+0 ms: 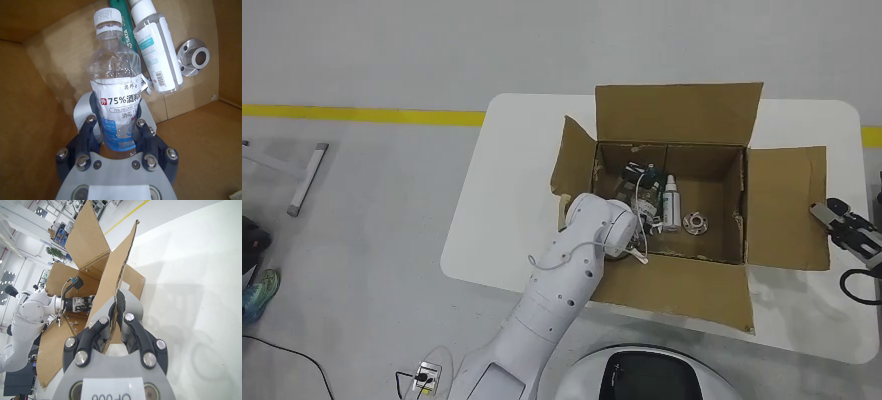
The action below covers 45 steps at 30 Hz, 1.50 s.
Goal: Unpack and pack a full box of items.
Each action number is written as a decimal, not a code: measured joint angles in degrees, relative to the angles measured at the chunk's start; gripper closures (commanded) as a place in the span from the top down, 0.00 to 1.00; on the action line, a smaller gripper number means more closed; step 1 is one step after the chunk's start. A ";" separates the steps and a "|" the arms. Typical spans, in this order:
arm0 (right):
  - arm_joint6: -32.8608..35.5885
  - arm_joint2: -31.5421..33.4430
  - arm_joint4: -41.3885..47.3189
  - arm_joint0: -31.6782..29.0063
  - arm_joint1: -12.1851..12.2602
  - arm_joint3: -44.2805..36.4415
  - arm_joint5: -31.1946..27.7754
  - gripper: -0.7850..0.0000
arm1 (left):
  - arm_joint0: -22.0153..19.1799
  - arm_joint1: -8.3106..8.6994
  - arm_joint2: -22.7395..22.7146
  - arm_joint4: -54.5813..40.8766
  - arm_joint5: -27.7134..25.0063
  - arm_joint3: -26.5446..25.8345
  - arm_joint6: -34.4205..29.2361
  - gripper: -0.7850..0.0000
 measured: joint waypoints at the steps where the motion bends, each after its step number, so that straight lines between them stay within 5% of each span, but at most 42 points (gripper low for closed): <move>1: 0.00 0.01 -0.01 -0.01 0.01 0.01 0.01 0.00 | 0.17 0.02 -0.03 0.04 0.05 -0.33 0.04 0.00; 9: -0.31 0.17 0.27 -0.41 0.02 -0.19 -0.15 0.00 | 2.71 0.58 -1.20 0.49 -0.33 -8.17 -1.31 0.00; 28: -1.12 3.03 0.76 -0.88 0.17 -0.29 -0.51 0.00 | 10.66 3.90 -14.49 5.02 -1.09 -49.33 -11.47 0.00; 39: -1.12 4.63 1.21 -1.73 0.20 0.34 -1.18 0.00 | 13.51 5.41 -22.84 12.68 -1.05 -55.10 -13.35 0.00; 45: -1.01 4.72 1.22 -2.03 0.21 0.39 -1.46 0.00 | 15.47 6.16 -27.07 13.57 -2.03 -50.88 -13.38 0.00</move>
